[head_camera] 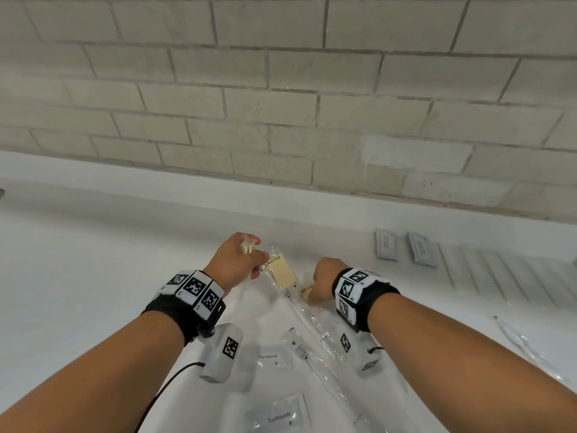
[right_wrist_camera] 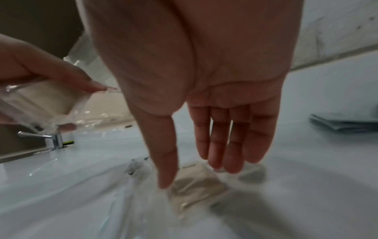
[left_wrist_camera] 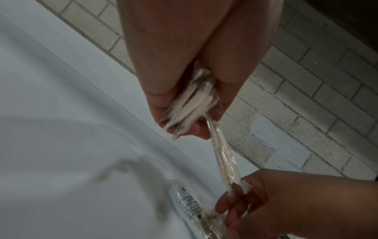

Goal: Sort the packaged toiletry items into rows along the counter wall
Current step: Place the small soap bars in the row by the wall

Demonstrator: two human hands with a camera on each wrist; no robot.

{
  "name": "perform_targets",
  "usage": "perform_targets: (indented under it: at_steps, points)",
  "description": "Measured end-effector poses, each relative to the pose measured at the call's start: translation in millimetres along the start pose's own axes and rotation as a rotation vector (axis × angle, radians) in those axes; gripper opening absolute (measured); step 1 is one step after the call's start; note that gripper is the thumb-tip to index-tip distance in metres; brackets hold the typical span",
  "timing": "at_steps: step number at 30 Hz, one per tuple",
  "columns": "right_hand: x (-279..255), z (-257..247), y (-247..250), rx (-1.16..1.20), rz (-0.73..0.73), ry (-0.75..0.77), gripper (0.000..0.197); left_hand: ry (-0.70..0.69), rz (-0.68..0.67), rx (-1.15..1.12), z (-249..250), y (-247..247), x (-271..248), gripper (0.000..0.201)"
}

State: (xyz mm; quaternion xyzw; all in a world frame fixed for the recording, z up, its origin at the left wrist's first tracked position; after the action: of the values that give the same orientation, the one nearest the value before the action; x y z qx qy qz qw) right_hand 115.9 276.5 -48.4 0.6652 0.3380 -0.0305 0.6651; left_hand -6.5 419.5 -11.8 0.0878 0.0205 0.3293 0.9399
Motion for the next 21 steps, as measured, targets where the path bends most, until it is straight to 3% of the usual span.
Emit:
perform_targets:
  at_steps: [2,6,10,12,16,18,21]
  points:
    - [8,-1,-4,-0.012,-0.013,-0.028,0.028,-0.034,-0.006,0.034,2,-1,10,0.027]
    - [16,5,-6,0.027,-0.055,-0.065,0.053,-0.084,-0.037,0.075,3,-9,23,0.027]
    - [19,10,18,0.295,-0.065,-0.031,0.037,-0.06,0.003,0.023,-3,-10,32,0.025]
    - [13,9,41,0.451,0.0,0.014,0.027,-0.037,0.021,-0.015,-7,-11,34,0.023]
    - [0,4,70,0.556,0.05,0.073,0.028,-0.004,0.051,-0.099,-9,-14,37,0.019]
    - [-3,2,78,0.553,0.094,0.084,0.015,-0.004,0.057,-0.111,-8,-17,38,0.02]
    - [-10,4,86,0.594,0.191,0.09,0.03,-0.001,0.057,-0.118,-5,-20,38,0.02]
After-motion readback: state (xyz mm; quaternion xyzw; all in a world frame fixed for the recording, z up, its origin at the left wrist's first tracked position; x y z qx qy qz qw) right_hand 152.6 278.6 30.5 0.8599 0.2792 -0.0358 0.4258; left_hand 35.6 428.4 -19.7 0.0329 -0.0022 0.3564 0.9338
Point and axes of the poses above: each hand's wrist, its own x-axis towards the middle knuckle, its own y-axis out of the back of the hand, z = x × y, the point moved 7 cm from there along x, towards the middle knuckle, and after that the axes turned 12 degrees about -y, right-handed, at the moved point
